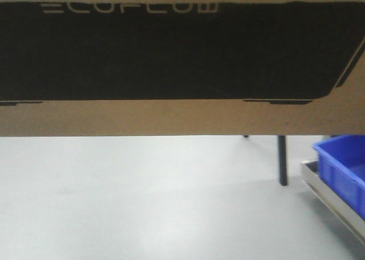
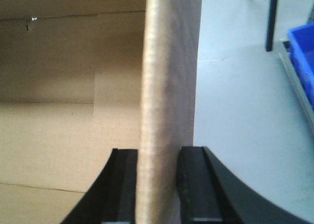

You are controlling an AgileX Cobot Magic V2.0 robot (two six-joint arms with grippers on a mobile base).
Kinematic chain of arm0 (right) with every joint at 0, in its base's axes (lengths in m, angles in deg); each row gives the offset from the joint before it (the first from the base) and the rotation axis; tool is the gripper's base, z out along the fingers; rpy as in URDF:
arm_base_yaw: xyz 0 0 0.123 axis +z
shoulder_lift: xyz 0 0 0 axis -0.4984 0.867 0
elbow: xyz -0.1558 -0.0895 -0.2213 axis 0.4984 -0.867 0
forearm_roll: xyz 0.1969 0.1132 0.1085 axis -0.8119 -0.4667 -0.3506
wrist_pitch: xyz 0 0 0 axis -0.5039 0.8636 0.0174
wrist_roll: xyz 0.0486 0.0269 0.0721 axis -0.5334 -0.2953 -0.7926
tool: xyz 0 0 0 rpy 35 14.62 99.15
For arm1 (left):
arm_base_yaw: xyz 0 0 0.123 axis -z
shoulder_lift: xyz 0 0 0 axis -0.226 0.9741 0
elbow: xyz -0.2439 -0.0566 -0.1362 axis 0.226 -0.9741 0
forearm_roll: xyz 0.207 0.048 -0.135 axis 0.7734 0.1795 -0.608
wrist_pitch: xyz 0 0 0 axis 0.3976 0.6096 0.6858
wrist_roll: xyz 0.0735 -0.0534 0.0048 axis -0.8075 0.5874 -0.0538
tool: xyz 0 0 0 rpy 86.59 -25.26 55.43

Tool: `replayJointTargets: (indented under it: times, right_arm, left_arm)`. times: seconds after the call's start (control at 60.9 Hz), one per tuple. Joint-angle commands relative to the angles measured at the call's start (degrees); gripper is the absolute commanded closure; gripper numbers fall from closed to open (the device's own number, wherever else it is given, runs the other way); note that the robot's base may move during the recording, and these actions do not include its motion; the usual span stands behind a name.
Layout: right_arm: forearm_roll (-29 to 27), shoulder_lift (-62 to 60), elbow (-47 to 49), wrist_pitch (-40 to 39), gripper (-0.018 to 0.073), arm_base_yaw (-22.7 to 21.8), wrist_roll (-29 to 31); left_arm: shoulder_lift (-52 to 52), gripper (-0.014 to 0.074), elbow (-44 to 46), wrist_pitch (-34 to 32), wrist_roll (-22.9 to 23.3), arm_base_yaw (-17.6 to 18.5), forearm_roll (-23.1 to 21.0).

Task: Grab box from left shelf to table start
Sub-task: 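Hold the box with both grippers while backing away from the shelf, then carry the box with both grippers across the floor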

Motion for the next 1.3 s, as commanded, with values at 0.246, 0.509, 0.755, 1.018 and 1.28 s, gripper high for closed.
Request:
replayJointTargets:
  times: [0.246,0.509,0.755,1.018,1.28]
  right_arm:
    - [5.9,0.2,1.7,-5.1,0.0541,-0.5,-0.1]
    - [5.9,0.3,1.7,-5.1,0.0541,-0.5,-0.1]
    - [5.9,0.3,1.7,-5.1,0.0541,-0.5,-0.1]
    - [5.9,0.3,1.7,-5.1,0.0541,-0.5,-0.1]
    - [5.9,0.3,1.7,-5.1,0.0541,-0.5,-0.1]
  left_arm:
    - [-1.0,0.0682,2.6,-11.1,2.0,0.3,-2.5]
    - [-0.1,0.0682,2.6,-11.1,2.0,0.3,-2.5]
    - [2.4,0.0682,2.6,-11.9,2.0,0.3,-2.5]
    - [2.5,0.0682,2.6,-17.0,2.0,0.3,-2.1]
    - [2.5,0.0682,2.6,-12.9,1.9,0.3,-2.2]
